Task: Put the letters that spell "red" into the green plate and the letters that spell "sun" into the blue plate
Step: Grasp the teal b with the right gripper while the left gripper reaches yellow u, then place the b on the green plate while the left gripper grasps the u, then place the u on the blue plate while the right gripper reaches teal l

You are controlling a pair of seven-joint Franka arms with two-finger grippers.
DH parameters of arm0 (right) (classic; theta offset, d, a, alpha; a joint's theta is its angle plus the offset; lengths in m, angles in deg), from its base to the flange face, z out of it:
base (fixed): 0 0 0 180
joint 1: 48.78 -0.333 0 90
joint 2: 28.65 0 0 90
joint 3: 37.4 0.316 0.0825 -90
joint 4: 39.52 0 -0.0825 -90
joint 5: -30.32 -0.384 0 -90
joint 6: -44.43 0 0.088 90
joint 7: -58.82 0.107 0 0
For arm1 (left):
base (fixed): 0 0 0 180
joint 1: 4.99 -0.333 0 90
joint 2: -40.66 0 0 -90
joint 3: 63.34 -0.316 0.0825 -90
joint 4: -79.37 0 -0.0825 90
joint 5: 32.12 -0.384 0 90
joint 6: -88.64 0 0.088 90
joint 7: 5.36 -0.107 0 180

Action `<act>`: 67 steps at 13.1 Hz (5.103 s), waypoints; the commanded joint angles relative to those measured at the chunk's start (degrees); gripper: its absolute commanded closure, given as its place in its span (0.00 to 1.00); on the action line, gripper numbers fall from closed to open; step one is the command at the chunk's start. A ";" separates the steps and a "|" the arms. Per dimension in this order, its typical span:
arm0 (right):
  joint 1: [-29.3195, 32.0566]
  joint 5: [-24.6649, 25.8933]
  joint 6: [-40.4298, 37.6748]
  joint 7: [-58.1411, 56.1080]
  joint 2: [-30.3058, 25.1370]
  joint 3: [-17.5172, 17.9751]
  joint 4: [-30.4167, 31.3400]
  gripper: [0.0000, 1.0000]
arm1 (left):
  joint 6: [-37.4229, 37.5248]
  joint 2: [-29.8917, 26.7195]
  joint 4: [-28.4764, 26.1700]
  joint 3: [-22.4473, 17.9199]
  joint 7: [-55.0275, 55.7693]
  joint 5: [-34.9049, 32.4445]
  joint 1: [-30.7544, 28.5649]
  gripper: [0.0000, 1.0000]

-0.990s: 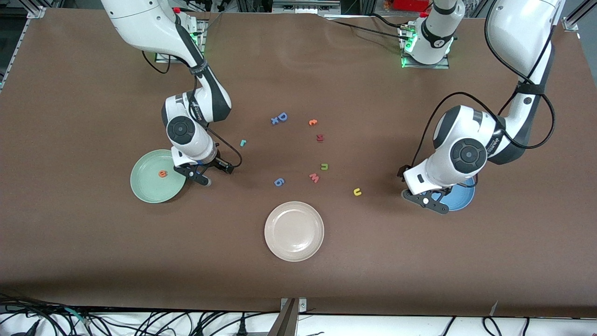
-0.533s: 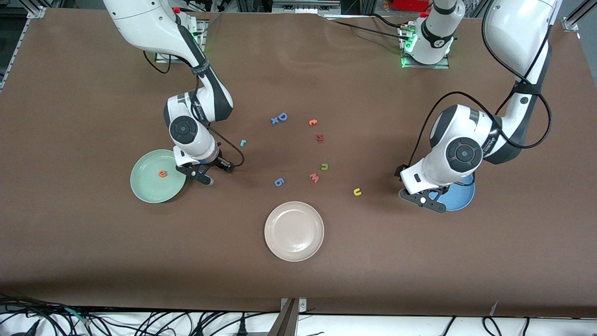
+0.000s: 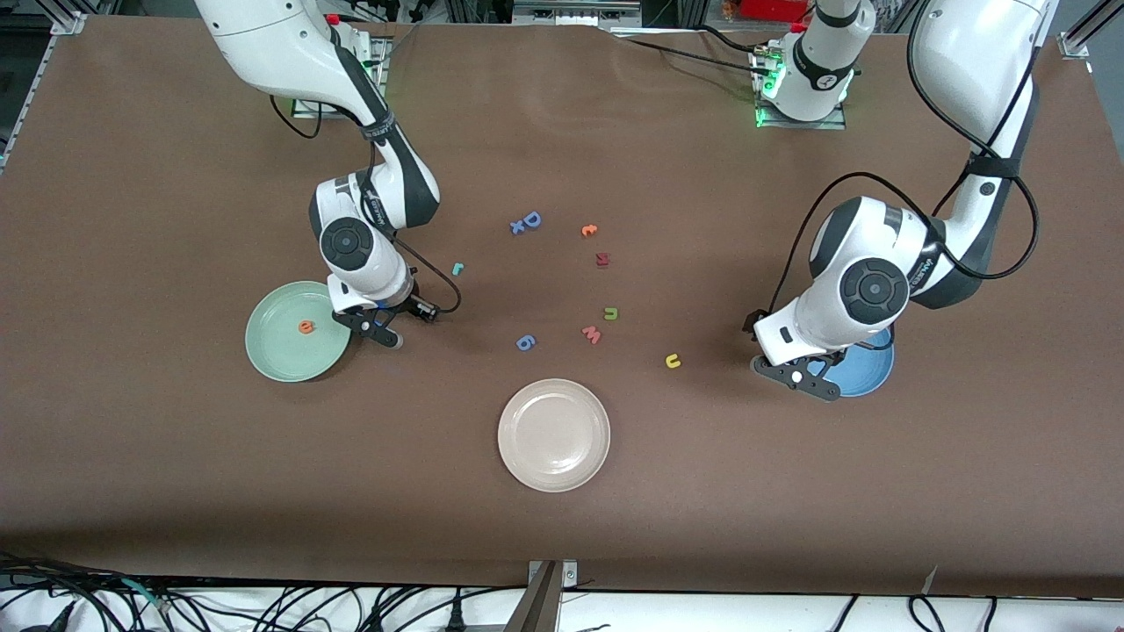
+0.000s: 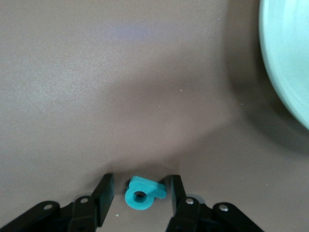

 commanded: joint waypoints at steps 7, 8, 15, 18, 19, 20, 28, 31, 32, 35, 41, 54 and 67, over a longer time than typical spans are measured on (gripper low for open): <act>-0.30 -0.85 0.94 -0.47 0.77 0.01 -0.51 0.62 | 0.53 4.10 5.46 -0.39 9.86 0.10 6.88 0.00; -0.30 -0.85 0.94 -0.56 0.77 0.01 -0.51 0.65 | 0.53 5.25 6.62 -0.39 11.62 0.10 8.46 0.00; -0.30 -0.76 0.59 -1.00 0.68 0.01 -0.78 0.69 | -10.44 12.81 7.16 -1.27 18.66 -1.47 12.95 0.00; -0.30 -0.59 -2.55 -1.17 0.42 0.01 -3.40 0.70 | -11.77 13.96 6.90 -1.18 25.22 -7.80 13.57 0.00; -0.21 -0.50 -5.45 -1.43 0.41 -0.17 -5.24 0.70 | -11.95 14.48 7.07 -1.18 26.74 -7.98 13.83 0.00; -0.12 -0.41 -8.26 -1.96 0.33 -0.26 -7.09 0.70 | -12.38 14.83 7.16 -1.18 26.84 -7.90 13.92 0.00; 0.41 -0.06 -22.78 -26.20 -2.22 -12.11 -10.89 0.70 | -16.25 17.12 7.16 -1.09 28.15 -7.02 14.01 0.02; 0.49 -0.15 -22.88 -30.43 -2.05 -14.49 -10.27 0.69 | -16.61 17.30 7.16 -1.01 28.60 -7.11 14.01 0.46; 0.76 -0.15 -22.88 -31.14 -1.79 -14.58 -10.18 0.68 | -16.61 17.30 7.16 -0.92 28.69 -7.02 14.01 0.72; 3.91 -0.32 -22.79 -35.78 -1.26 -14.58 -10.27 0.66 | -16.17 16.86 6.98 -0.92 28.95 -7.02 13.92 0.99; 4.19 -2.16 -22.79 -34.84 -1.43 -14.32 -10.36 0.01 | -7.48 11.51 7.51 -0.57 27.99 -7.02 12.52 1.00; -4.67 -5.07 2.31 3.28 -5.91 -2.89 4.65 0.01 | 3.96 6.58 2.51 1.62 -1.78 -6.05 -6.00 1.00; -13.91 -5.07 7.71 14.47 -6.27 -2.98 11.70 0.23 | 3.17 2.62 -8.49 6.64 -3.57 -6.14 -14.20 0.00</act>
